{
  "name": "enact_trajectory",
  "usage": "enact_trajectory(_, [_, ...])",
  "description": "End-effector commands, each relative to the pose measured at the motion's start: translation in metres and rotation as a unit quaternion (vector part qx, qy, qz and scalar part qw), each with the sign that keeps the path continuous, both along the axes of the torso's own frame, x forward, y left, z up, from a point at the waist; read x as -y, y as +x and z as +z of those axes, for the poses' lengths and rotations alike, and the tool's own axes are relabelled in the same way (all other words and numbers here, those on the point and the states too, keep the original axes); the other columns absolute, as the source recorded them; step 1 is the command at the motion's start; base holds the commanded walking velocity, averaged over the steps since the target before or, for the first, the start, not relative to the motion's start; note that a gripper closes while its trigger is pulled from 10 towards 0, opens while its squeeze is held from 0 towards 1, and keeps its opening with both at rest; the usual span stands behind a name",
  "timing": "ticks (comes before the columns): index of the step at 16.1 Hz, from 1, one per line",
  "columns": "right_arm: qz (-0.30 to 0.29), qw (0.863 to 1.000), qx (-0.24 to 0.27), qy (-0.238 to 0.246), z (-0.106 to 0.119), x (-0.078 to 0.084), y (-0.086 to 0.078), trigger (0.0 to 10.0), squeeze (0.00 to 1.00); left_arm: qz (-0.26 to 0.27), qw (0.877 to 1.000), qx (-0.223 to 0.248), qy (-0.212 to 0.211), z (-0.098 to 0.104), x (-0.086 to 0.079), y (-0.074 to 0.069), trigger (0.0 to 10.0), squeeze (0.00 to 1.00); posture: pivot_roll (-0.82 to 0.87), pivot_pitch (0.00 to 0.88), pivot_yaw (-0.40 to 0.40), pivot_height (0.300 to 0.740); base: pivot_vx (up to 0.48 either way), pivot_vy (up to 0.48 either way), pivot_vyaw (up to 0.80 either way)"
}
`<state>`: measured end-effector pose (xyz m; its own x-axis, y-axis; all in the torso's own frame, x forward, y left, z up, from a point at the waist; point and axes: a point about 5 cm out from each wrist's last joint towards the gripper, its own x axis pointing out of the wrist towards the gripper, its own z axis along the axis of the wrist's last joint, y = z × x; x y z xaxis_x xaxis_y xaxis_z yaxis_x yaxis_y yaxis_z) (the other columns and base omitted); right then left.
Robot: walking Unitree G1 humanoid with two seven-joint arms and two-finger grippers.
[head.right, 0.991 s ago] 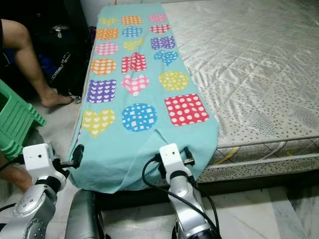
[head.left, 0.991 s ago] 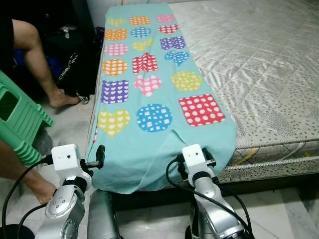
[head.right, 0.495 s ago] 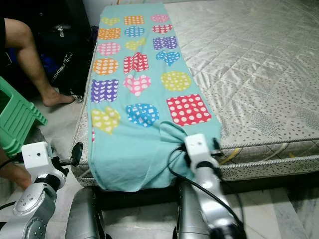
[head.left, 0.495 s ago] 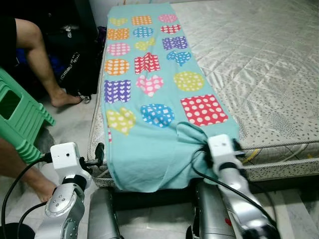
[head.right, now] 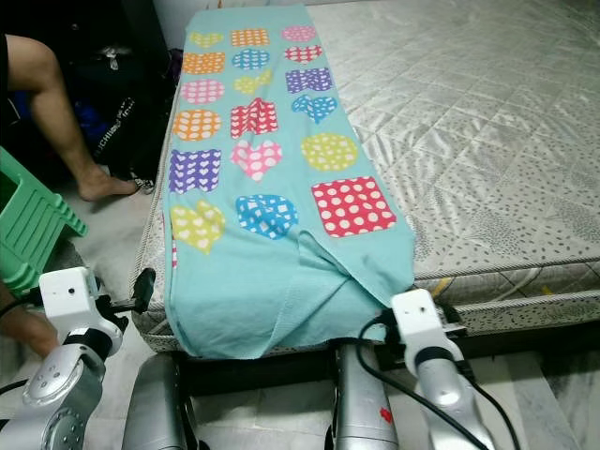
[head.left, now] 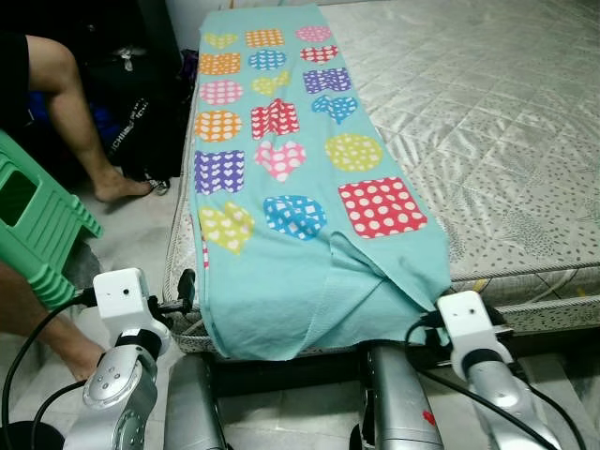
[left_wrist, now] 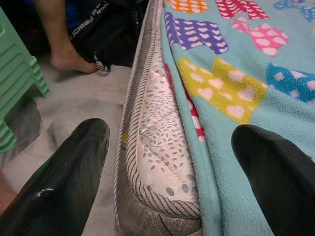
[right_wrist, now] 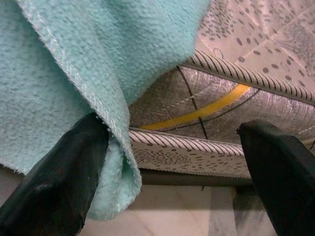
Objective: Clean up the room
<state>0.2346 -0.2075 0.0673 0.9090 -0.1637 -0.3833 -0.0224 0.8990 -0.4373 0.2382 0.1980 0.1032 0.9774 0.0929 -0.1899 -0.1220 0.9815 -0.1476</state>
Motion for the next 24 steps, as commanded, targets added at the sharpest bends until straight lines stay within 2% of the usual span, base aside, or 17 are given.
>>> enact_trajectory(1, [0.0,1.0,0.01,0.006,0.006,0.001,0.0,5.1,0.0,0.005,1.0,0.002,0.004,0.001,-0.004,0.0,10.0,0.0,-0.06,0.065,0.036,0.482,0.0,0.0,0.0])
enact_trajectory(16, [0.0,1.0,0.01,0.006,0.006,0.001,0.0,5.1,0.0,0.005,1.0,0.002,0.004,0.001,-0.004,0.0,10.0,0.0,-0.06,0.065,0.036,0.482,0.0,0.0,0.0])
enact_trajectory(17, [0.002,1.0,0.011,0.007,0.008,0.001,0.0,0.0,0.0,0.004,1.0,0.003,0.004,0.001,-0.004,0.001,10.0,0.0,-0.07,0.064,0.035,0.482,0.0,0.0,0.0])
enact_trajectory(18, [0.05,0.993,0.044,0.1,0.017,-0.023,0.006,0.0,0.0,-0.004,1.0,0.007,-0.006,0.0,0.0,0.003,10.0,0.0,-0.07,0.036,0.031,0.482,0.0,0.0,0.0])
enact_trajectory(19, [0.07,0.985,0.057,0.144,0.021,-0.034,0.008,0.0,0.0,-0.007,1.0,0.009,-0.01,0.0,0.002,0.004,10.0,0.0,-0.07,0.034,0.031,0.482,0.0,0.0,0.0])
enact_trajectory(20, [0.078,0.984,0.058,0.152,0.022,-0.036,0.008,8.1,0.0,-0.007,1.0,0.01,-0.011,0.0,0.002,0.004,10.0,0.0,-0.07,0.033,0.03,0.482,0.0,0.0,0.0])
enact_trajectory(21, [0.096,0.977,0.065,0.176,0.027,-0.042,0.008,10.0,0.0,-0.007,1.0,0.01,-0.011,0.0,0.003,0.004,10.0,0.0,-0.08,0.031,0.03,0.482,0.0,0.0,0.0])
enact_trajectory(22, [0.106,0.975,0.069,0.185,0.028,-0.046,0.008,10.0,0.0,-0.008,1.0,0.01,-0.012,0.0,0.003,0.004,10.0,0.0,-0.08,0.029,0.03,0.482,0.0,0.0,0.0])
enact_trajectory(23, [0.107,0.974,0.069,0.188,0.028,-0.047,0.007,3.1,0.0,-0.009,1.0,0.011,-0.013,-0.001,0.004,0.005,10.0,0.0,-0.07,0.026,0.028,0.482,0.0,0.0,0.0])
enact_trajectory(24, [0.106,0.974,0.068,0.188,0.028,-0.046,0.008,3.1,0.0,-0.009,1.0,0.011,-0.013,0.0,0.004,0.005,10.0,0.0,-0.07,0.026,0.028,0.482,0.0,0.0,0.0])
